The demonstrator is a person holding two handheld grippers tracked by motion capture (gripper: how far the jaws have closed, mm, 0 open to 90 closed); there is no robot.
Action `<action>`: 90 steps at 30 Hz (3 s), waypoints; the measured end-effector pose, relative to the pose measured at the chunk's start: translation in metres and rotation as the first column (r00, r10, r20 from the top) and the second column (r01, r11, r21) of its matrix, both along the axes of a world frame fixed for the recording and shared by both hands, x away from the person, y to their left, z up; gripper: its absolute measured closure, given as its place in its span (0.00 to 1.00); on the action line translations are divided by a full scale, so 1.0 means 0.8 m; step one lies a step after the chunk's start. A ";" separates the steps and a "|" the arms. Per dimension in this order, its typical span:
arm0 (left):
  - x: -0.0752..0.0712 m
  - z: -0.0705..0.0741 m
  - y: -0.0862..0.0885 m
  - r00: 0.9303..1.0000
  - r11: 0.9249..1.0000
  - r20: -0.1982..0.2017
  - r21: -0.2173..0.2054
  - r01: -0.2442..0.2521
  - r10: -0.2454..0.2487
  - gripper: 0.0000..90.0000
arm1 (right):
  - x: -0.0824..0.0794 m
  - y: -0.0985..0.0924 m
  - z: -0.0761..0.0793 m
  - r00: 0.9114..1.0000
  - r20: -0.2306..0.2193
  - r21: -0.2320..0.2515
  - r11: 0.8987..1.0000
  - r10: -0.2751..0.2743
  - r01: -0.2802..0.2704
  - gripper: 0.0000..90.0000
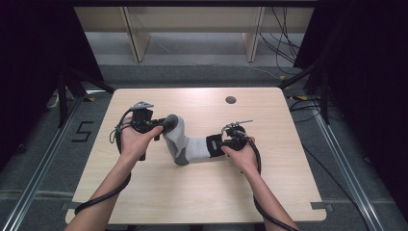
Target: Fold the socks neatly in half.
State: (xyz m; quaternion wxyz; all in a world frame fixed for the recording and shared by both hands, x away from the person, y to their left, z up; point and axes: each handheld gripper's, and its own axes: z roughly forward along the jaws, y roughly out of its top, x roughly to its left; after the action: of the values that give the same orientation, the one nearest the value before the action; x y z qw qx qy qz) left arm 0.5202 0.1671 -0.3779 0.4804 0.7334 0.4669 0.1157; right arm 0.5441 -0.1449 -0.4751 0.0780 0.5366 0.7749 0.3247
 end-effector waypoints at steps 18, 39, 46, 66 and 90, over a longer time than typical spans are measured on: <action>0.010 -0.003 -0.002 0.998 0.998 -0.003 0.011 -0.056 0.056 0.74 | -0.001 0.005 0.000 1.000 -0.011 0.020 1.000 0.002 -0.002 0.67; 0.021 -0.004 -0.004 0.997 0.997 -0.004 0.038 -0.074 0.074 0.74 | -0.004 0.009 -0.001 1.000 0.009 0.002 1.000 0.011 -0.011 0.67; 0.022 -0.004 -0.011 0.997 0.996 0.001 0.037 -0.082 0.082 0.74 | -0.004 0.010 -0.001 1.000 0.011 0.001 1.000 0.008 -0.008 0.67; 0.023 -0.002 -0.030 0.998 0.995 0.008 0.076 -0.062 0.062 0.74 | -0.004 0.010 -0.001 1.000 0.008 0.004 1.000 0.009 -0.009 0.67; 0.023 -0.001 -0.064 0.999 0.991 0.027 0.130 -0.022 0.018 0.74 | -0.003 0.008 -0.002 1.000 -0.003 0.016 1.000 0.018 -0.018 0.67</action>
State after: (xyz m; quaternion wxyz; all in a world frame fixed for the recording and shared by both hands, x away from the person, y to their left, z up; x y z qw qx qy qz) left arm 0.5388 0.1158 -0.3785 0.4362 0.7570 0.4593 0.1603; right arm 0.5419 -0.1382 -0.4768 0.0695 0.5308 0.7773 0.3305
